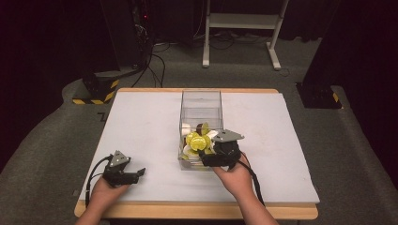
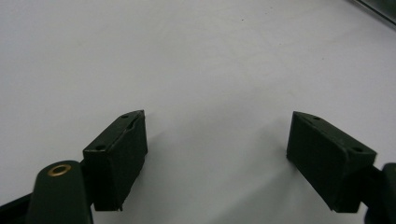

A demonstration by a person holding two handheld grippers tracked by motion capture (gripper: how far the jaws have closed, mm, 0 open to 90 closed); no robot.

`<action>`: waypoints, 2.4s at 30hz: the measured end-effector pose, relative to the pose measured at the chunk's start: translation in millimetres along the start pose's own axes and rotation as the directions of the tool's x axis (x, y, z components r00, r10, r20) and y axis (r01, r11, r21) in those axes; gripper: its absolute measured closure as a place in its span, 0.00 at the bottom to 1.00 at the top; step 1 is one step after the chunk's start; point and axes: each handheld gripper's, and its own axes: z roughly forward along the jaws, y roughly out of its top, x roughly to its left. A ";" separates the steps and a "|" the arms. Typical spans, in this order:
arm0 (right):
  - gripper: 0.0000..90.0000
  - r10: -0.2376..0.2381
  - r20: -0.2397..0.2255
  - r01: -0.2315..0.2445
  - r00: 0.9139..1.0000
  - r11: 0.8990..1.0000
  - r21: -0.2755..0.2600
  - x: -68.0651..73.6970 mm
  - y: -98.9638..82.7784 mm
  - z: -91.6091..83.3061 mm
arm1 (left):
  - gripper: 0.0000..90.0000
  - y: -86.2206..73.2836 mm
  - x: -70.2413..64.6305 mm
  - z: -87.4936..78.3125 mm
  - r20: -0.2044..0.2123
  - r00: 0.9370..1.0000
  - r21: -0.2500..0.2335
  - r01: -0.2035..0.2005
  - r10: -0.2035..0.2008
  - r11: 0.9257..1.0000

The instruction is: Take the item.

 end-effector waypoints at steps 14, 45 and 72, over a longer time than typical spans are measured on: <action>0.21 -0.039 -0.015 0.039 0.999 0.999 0.022 9.2 13.5 15.4 | 0.23 0.0 0.0 0.1 0.000 1.000 -0.001 0.001 -0.001 1.000; 0.41 -0.084 0.007 0.082 0.996 0.990 0.112 16.2 17.0 38.0 | 0.23 0.1 0.3 -0.2 -0.001 1.000 0.002 -0.003 0.003 1.000; 0.42 -0.038 -0.033 0.037 0.999 0.999 -0.018 14.9 5.6 24.3 | 0.23 0.0 0.3 -0.3 -0.002 1.000 0.001 -0.002 0.002 1.000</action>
